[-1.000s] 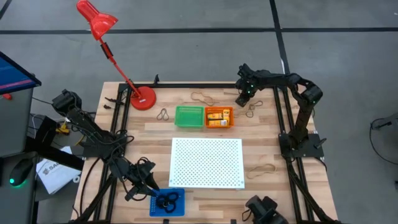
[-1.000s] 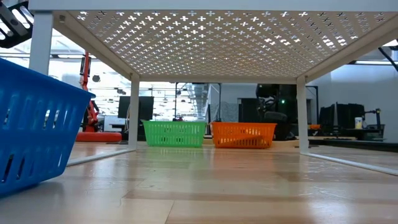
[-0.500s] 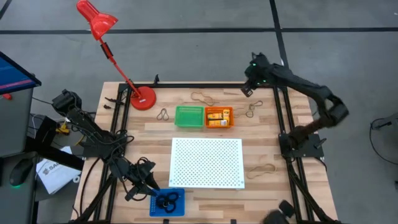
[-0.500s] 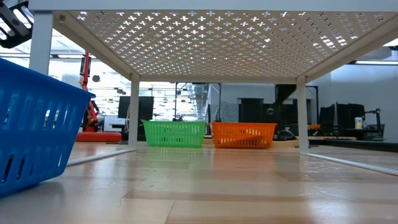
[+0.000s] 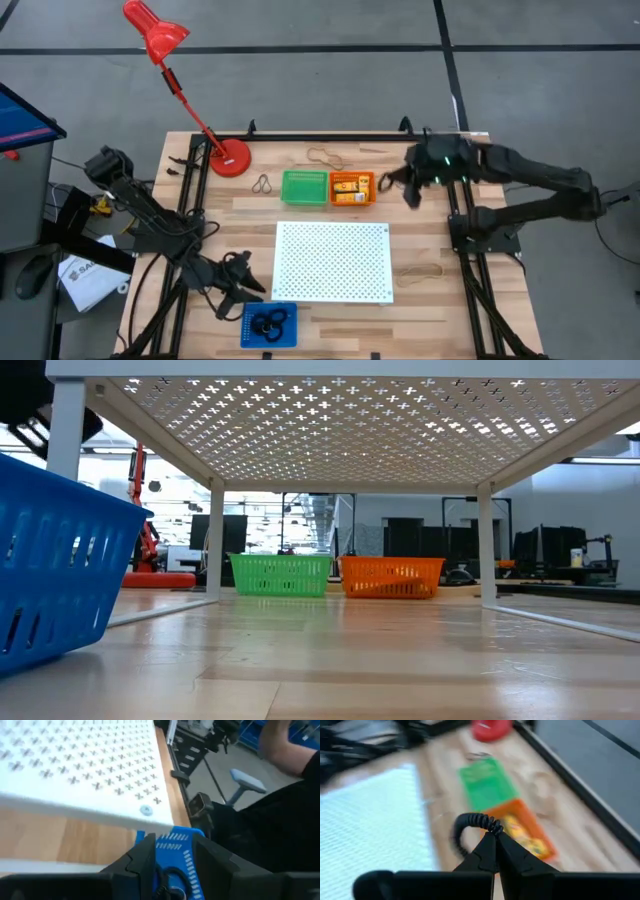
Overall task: Pick & Place Office Desk Supplies
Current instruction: Put the black spring keychain into the blue bin
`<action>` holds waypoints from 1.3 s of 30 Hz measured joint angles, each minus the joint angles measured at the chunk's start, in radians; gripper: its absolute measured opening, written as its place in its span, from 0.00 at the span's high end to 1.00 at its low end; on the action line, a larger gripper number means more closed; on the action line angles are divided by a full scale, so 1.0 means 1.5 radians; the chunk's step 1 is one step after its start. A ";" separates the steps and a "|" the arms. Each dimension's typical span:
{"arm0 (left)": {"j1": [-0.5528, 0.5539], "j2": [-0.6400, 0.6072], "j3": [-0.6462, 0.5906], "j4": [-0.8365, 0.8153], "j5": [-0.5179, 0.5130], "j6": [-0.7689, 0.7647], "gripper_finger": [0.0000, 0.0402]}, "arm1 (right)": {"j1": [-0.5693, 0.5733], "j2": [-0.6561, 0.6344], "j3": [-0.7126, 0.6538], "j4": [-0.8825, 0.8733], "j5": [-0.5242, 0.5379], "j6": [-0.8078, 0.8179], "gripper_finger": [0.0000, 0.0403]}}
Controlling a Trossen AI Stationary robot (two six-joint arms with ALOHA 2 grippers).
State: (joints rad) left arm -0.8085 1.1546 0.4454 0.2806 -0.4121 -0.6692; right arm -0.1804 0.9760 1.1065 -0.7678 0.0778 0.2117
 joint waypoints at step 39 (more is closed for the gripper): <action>0.100 0.483 0.453 0.342 -0.441 0.737 0.53 | 0.507 0.308 0.001 0.415 0.317 -0.025 1.00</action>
State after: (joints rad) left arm -0.6584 1.8790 1.1252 0.7929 -1.0741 0.4362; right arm 0.5798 1.4387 1.1072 -0.1448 0.5533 0.1749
